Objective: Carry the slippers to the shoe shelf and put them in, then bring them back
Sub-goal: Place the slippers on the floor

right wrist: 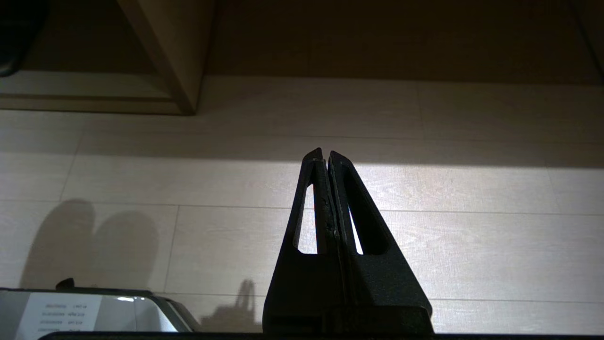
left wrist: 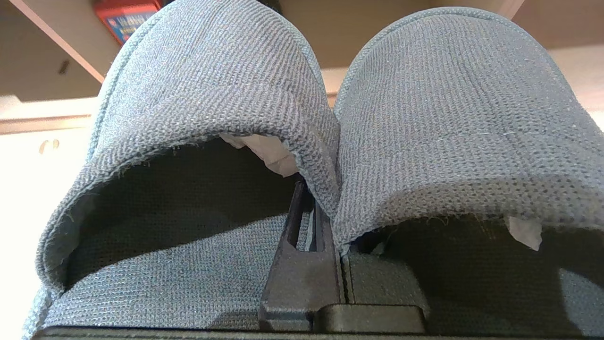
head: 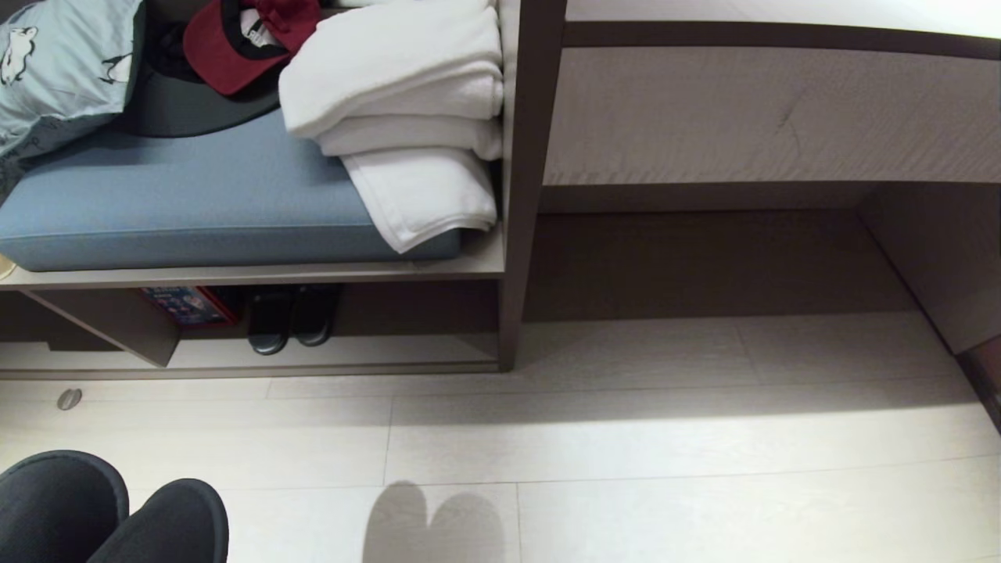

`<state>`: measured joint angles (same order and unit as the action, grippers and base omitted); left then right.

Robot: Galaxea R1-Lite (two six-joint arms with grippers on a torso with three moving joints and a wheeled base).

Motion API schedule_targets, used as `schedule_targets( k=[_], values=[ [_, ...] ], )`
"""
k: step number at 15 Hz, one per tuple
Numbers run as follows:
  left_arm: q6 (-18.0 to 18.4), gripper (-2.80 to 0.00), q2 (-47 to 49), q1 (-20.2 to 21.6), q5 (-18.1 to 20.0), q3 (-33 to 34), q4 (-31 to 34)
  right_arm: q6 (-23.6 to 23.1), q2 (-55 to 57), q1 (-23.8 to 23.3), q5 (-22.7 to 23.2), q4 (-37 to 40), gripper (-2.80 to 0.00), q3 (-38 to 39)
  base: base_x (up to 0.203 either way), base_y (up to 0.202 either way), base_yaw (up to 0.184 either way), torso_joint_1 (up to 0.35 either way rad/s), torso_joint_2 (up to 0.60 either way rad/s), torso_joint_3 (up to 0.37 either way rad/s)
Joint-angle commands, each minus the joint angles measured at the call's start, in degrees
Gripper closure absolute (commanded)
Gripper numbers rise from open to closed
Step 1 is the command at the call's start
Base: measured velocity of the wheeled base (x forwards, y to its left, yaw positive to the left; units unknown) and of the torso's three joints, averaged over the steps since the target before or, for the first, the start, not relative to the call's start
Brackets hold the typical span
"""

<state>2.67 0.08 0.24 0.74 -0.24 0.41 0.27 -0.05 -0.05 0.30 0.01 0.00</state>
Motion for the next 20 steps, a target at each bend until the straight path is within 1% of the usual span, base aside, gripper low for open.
schedule_targets(
  k=[1,13,15,17,20],
  values=[
    [0.1,0.00,0.1,0.0,0.0,0.0,-0.1,0.0,0.0,0.0,0.0,0.0,0.00,0.0,0.000,0.000,0.000,0.006,0.01,0.207],
    [0.1,0.00,0.1,0.0,0.1,-0.2,0.6,0.0,0.0,0.0,0.0,0.0,0.00,0.0,0.000,0.000,0.000,0.003,0.00,0.204],
    [1.0,0.00,0.1,0.1,0.1,-0.1,0.4,0.0,0.0,0.0,0.0,0.0,0.00,0.0,0.000,0.000,0.000,0.001,-0.01,0.203],
    [0.9,0.00,0.0,0.0,0.3,0.0,0.0,0.0,0.0,0.0,0.0,0.0,0.00,0.0,0.000,0.000,0.000,0.001,0.00,0.203],
    [1.8,0.00,0.1,0.0,0.3,0.0,0.1,0.0,0.0,0.0,0.0,0.0,0.00,0.0,0.000,0.000,0.000,0.002,0.00,0.197]
  ],
)
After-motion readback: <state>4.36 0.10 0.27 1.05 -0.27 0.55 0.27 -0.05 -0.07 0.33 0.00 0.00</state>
